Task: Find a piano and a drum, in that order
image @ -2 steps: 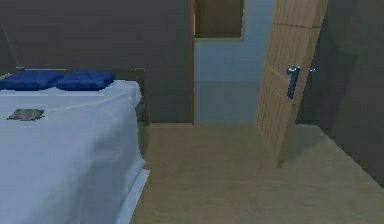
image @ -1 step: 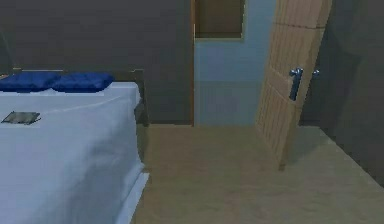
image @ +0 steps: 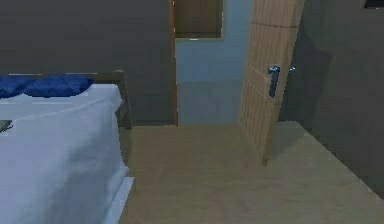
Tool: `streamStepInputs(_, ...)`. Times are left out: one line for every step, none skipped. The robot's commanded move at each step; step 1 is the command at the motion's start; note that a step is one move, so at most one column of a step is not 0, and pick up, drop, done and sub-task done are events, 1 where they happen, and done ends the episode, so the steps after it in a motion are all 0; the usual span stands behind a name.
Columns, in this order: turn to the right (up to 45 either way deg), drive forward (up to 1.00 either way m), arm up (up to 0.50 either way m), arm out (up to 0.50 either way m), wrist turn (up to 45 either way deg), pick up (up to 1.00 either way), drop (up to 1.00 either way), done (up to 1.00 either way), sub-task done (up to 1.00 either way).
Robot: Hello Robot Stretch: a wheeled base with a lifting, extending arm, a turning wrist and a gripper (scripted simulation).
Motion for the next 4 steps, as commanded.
streamStepInputs(3.0, 0.00, 0.00, 0.00, 0.0, 0.00, 0.00, 0.00, 0.00)
streamStepInputs(0.0, 1.00, 0.00, 0.00, 0.0, 0.00, 0.00, 0.00, 0.00)
streamStepInputs(0.0, 1.00, 0.00, 0.00, 0.0, 0.00, 0.00, 0.00, 0.00)
streamStepInputs(0.0, 0.80, 0.00, 0.00, 0.0, 0.00, 0.00, 0.00, 0.00)
